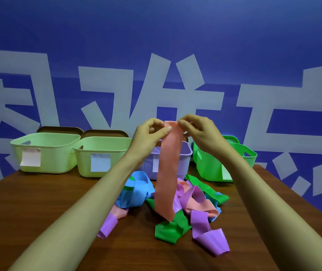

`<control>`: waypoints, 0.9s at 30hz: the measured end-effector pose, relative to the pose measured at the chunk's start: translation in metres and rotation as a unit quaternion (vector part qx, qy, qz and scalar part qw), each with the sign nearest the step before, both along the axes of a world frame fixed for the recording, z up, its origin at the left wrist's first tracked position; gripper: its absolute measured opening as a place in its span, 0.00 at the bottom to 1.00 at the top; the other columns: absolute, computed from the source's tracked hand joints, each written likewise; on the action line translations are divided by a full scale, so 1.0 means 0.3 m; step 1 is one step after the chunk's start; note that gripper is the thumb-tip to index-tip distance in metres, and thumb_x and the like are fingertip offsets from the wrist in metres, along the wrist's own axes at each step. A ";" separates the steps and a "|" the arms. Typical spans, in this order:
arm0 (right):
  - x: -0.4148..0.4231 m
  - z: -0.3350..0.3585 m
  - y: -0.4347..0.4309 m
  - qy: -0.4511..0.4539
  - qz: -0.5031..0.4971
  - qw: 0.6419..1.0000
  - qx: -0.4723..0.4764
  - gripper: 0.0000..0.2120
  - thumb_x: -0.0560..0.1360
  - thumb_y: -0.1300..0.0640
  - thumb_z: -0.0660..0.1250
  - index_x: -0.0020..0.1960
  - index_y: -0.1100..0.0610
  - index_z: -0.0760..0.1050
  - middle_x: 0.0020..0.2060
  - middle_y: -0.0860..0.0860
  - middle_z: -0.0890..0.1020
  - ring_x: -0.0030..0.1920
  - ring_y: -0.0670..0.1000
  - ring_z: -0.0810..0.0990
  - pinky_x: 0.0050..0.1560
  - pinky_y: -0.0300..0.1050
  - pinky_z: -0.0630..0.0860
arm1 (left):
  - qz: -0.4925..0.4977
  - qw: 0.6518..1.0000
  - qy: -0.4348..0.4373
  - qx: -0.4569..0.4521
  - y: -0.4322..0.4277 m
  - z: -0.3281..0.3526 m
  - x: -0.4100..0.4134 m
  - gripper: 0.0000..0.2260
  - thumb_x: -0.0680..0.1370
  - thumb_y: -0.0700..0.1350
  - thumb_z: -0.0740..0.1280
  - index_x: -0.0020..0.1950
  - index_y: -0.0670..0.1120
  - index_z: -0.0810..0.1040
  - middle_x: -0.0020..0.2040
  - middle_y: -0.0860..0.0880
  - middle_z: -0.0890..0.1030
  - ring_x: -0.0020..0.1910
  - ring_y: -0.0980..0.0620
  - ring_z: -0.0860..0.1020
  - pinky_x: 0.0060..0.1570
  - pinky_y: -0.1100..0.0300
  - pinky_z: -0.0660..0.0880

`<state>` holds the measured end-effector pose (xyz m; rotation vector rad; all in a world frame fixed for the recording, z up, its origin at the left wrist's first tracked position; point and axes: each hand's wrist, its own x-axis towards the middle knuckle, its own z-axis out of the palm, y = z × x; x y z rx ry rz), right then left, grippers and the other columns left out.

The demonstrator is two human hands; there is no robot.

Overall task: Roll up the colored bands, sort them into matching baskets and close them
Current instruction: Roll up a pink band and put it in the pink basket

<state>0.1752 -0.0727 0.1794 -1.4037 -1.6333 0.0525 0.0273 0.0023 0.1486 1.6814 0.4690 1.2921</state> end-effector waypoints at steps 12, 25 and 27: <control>-0.026 -0.005 0.009 0.202 0.087 0.975 -0.005 0.03 0.76 0.62 0.68 0.44 0.57 0.78 0.36 0.51 0.80 0.36 0.44 0.80 0.37 0.37 0.77 | -0.034 0.988 0.150 0.017 0.033 -0.199 0.018 0.13 0.73 0.36 0.72 0.55 0.46 0.75 0.48 0.48 0.82 0.45 0.52 0.80 0.49 0.55 0.79; 0.025 -0.002 -0.003 0.243 0.124 0.961 -0.050 0.02 0.73 0.64 0.70 0.44 0.59 0.78 0.38 0.53 0.81 0.38 0.47 0.81 0.39 0.37 0.78 | 0.039 0.991 0.115 -0.058 0.068 -0.346 0.021 0.24 0.67 0.45 0.78 0.59 0.48 0.71 0.60 0.49 0.74 0.58 0.54 0.73 0.58 0.64 0.69; 0.014 -0.003 -0.013 0.234 0.140 0.961 -0.049 0.02 0.73 0.64 0.70 0.45 0.60 0.78 0.39 0.53 0.81 0.40 0.49 0.81 0.41 0.37 0.79 | -0.040 0.992 0.113 -0.027 0.019 -0.215 0.022 0.18 0.71 0.44 0.75 0.59 0.47 0.75 0.56 0.50 0.80 0.54 0.56 0.78 0.56 0.65 0.74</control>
